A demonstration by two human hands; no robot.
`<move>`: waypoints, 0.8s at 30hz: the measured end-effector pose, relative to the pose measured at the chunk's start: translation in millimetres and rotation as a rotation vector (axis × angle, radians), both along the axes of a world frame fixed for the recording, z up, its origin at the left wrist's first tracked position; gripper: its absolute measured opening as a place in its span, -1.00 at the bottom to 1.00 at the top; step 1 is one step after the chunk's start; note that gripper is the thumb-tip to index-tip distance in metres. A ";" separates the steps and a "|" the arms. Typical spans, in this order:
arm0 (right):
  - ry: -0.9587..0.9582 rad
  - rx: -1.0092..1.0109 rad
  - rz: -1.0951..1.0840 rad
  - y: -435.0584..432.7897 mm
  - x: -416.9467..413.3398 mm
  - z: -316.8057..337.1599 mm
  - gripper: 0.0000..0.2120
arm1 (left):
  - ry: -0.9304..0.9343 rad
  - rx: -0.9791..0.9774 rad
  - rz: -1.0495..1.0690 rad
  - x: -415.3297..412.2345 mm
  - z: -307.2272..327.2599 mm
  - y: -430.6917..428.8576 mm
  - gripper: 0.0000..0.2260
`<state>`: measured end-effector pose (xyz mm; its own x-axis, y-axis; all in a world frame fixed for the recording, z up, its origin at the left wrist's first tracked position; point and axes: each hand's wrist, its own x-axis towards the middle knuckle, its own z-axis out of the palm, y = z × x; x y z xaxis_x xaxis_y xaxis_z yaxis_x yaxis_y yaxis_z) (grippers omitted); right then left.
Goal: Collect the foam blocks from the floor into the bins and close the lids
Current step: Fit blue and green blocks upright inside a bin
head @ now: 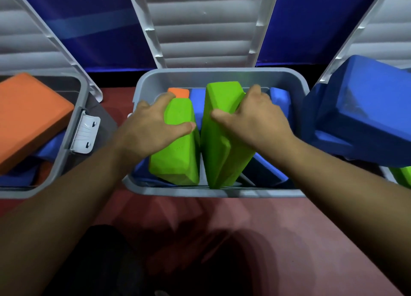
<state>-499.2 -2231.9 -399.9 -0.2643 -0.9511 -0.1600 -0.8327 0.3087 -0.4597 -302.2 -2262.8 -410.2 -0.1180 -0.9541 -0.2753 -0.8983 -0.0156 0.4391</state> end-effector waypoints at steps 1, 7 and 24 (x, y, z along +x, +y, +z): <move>0.027 0.003 0.040 5.4 6.8 2.8 -0.26 | 0.000 0.018 -0.014 -0.8 -1.6 1.6 -0.27; 0.097 -0.002 0.194 18.8 29.6 7.4 -0.33 | 0.046 0.059 -0.047 1.0 -14.3 11.5 -0.28; 0.141 0.236 0.259 18.6 51.1 -29.8 -0.15 | -0.028 0.027 0.040 58.9 -87.5 -28.3 -0.52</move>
